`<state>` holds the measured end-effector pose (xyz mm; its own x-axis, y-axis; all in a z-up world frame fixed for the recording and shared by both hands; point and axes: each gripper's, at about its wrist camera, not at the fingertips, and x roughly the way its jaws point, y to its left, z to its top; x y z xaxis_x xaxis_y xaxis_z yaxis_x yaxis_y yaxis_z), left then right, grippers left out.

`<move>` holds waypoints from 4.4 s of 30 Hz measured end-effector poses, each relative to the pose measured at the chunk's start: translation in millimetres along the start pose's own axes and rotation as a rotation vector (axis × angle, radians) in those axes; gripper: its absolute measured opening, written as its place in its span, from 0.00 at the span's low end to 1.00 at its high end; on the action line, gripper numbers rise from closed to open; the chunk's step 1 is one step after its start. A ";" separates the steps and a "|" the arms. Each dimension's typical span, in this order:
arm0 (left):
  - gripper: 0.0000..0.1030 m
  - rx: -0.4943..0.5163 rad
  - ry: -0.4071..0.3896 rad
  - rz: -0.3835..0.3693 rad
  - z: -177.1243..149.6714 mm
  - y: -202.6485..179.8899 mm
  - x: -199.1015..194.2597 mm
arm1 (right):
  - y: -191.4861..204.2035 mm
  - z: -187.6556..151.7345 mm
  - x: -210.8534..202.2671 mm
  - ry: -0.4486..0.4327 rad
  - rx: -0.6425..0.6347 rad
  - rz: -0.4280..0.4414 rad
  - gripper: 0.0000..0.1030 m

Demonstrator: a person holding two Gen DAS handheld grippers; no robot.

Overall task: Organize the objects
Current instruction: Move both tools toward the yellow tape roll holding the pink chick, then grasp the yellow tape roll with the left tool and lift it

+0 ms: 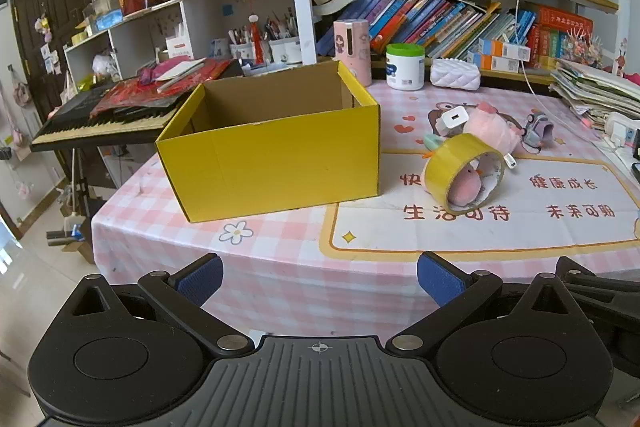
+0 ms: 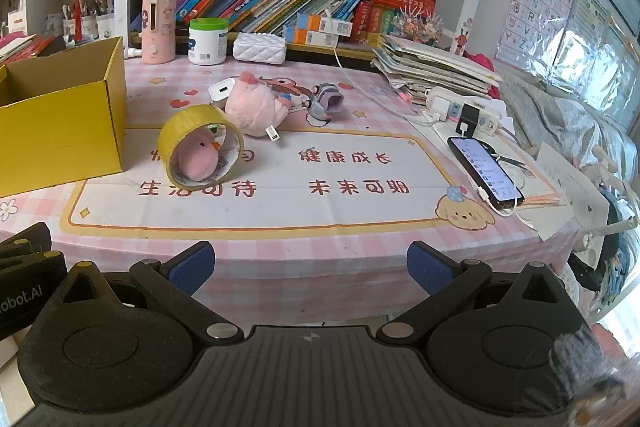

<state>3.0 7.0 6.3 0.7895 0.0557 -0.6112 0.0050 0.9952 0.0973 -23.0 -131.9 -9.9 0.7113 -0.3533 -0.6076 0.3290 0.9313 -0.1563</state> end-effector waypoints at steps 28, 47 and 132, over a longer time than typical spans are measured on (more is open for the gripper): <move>1.00 0.006 -0.007 0.014 9.6 7.7 14.1 | 11.7 8.5 10.4 0.007 -0.005 0.024 1.00; 1.00 0.014 -0.015 -0.004 21.9 -22.1 30.4 | -16.8 26.8 49.8 0.048 0.033 0.111 1.00; 0.88 -0.155 0.204 -0.136 68.7 -131.3 138.3 | -92.0 112.7 210.2 0.063 -0.059 0.396 0.78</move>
<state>153.7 -121.5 -37.1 0.6481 -0.0798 -0.7574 -0.0038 0.9942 -0.1079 166.2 -301.8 -35.5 0.7357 0.0384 -0.6762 -0.0004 0.9984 0.0562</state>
